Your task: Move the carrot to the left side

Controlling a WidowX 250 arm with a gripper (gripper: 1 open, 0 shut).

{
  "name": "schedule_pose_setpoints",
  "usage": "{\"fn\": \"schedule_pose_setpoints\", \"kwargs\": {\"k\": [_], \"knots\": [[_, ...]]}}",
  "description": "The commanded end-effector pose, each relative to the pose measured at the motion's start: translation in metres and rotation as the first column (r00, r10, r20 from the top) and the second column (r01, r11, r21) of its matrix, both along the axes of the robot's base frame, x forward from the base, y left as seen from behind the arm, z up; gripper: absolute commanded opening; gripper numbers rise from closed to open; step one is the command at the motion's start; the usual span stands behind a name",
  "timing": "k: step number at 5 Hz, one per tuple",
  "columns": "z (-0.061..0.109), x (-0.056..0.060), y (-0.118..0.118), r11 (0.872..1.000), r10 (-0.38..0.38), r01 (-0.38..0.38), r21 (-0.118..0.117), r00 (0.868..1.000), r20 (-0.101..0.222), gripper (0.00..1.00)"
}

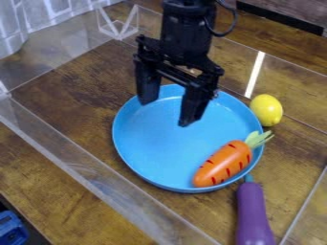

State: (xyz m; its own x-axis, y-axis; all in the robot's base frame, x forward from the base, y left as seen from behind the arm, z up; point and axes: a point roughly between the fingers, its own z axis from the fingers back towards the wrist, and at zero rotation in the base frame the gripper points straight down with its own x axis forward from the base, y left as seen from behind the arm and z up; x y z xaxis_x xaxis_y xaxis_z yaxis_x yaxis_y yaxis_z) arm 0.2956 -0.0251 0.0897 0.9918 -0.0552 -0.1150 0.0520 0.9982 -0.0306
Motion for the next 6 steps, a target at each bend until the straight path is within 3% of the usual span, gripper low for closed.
{"fn": "schedule_pose_setpoints", "kwargs": {"k": [1, 3, 6], "knots": [[0.002, 0.005, -0.01, 1.0, -0.01, 0.01, -0.011, 0.999, 0.047, 1.0], [-0.007, 0.009, -0.019, 1.0, -0.021, 0.022, -0.023, 0.998, 0.054, 1.0], [-0.019, 0.02, -0.037, 0.997, -0.044, 0.049, -0.051, 0.995, 0.094, 1.0]]}}
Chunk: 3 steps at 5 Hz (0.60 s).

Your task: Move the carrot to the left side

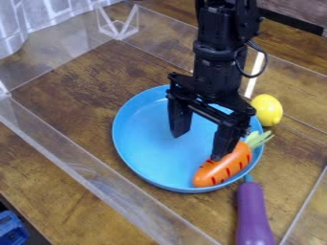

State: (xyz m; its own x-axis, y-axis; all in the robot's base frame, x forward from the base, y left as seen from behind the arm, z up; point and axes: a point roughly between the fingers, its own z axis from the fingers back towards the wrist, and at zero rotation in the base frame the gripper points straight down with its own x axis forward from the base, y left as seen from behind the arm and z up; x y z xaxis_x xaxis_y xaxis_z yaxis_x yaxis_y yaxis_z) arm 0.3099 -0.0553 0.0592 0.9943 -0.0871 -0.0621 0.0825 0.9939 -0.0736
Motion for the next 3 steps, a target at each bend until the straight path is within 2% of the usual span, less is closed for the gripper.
{"fn": "schedule_pose_setpoints", "kwargs": {"k": [1, 3], "knots": [[0.0078, 0.0088, -0.0108, 1.0, -0.022, 0.023, -0.017, 0.998, 0.052, 1.0], [-0.0009, 0.016, -0.019, 0.999, -0.037, 0.04, -0.036, 0.996, 0.078, 1.0]]}}
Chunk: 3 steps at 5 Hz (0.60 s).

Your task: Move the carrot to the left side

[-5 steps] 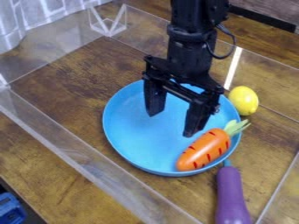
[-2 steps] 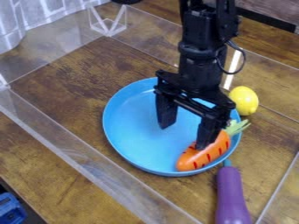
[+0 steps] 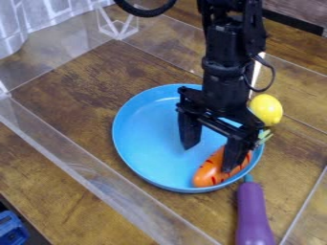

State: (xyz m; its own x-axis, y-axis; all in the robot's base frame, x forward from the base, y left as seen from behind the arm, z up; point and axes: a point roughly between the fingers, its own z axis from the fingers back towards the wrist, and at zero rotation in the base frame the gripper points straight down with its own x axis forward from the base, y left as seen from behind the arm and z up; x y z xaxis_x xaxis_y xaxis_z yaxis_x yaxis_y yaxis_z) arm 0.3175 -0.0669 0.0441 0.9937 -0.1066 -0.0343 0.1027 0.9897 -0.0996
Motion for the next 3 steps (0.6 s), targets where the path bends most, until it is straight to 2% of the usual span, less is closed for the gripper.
{"fn": "schedule_pose_setpoints", "kwargs": {"k": [1, 3], "knots": [[0.0098, 0.0121, -0.0097, 1.0, -0.027, 0.028, -0.014, 0.998, 0.064, 1.0], [0.001, 0.017, -0.0126, 0.999, -0.044, 0.047, -0.025, 0.996, 0.079, 1.0]]}}
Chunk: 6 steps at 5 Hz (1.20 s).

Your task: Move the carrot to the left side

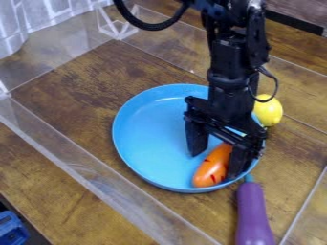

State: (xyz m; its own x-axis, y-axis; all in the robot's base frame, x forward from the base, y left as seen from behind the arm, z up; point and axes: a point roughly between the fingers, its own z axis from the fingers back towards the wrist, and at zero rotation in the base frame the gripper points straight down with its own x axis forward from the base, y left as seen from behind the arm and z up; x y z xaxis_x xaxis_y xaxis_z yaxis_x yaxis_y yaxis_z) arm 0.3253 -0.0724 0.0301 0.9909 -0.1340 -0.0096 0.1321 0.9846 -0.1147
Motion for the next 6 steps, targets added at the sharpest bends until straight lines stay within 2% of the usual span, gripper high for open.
{"fn": "schedule_pose_setpoints", "kwargs": {"k": [1, 2, 6], "knots": [[0.011, 0.011, -0.008, 1.0, -0.025, 0.026, -0.014, 0.998, 0.06, 0.0], [0.008, 0.014, -0.01, 0.999, -0.033, 0.034, -0.024, 0.997, 0.063, 0.0], [0.044, 0.017, 0.0, 0.999, -0.032, 0.032, 0.006, 0.996, 0.08, 0.0]]}}
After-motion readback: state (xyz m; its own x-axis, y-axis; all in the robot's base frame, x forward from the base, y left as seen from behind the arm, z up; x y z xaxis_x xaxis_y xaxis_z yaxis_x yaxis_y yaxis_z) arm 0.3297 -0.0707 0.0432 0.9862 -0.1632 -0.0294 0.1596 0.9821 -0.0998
